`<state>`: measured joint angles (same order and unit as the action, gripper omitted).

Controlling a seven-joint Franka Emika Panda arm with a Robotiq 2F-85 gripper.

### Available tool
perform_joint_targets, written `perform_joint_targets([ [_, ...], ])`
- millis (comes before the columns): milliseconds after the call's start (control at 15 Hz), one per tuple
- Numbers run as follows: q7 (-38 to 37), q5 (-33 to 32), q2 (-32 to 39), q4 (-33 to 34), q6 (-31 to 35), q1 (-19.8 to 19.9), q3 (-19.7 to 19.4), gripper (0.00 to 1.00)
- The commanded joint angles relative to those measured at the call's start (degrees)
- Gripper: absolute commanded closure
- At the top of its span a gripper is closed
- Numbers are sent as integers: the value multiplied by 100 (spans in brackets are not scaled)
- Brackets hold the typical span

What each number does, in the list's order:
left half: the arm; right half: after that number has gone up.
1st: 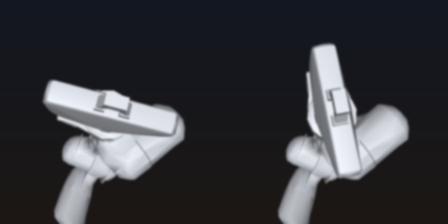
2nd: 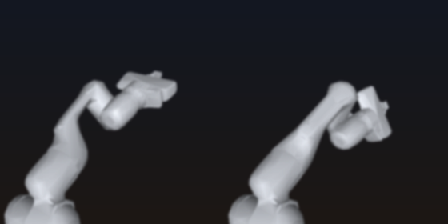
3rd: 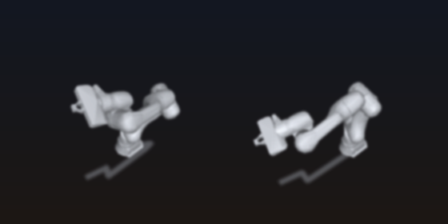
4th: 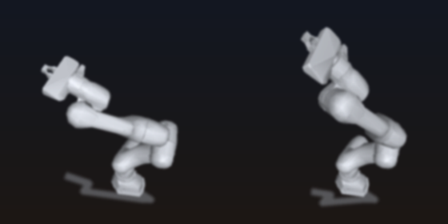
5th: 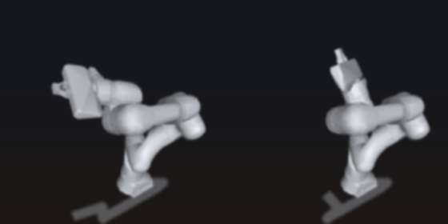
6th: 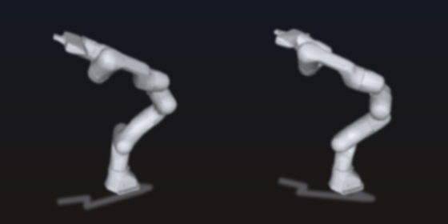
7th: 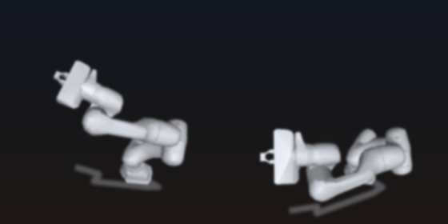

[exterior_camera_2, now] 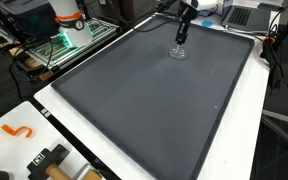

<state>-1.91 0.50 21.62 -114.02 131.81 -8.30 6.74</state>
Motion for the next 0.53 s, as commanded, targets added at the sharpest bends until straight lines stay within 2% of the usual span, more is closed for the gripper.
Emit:
perform_joint_targets([
  [0,-117,-155,150,50,41,-80,-57,97],
  [467,-176,-140,240,27,107,-91,-64,97],
])
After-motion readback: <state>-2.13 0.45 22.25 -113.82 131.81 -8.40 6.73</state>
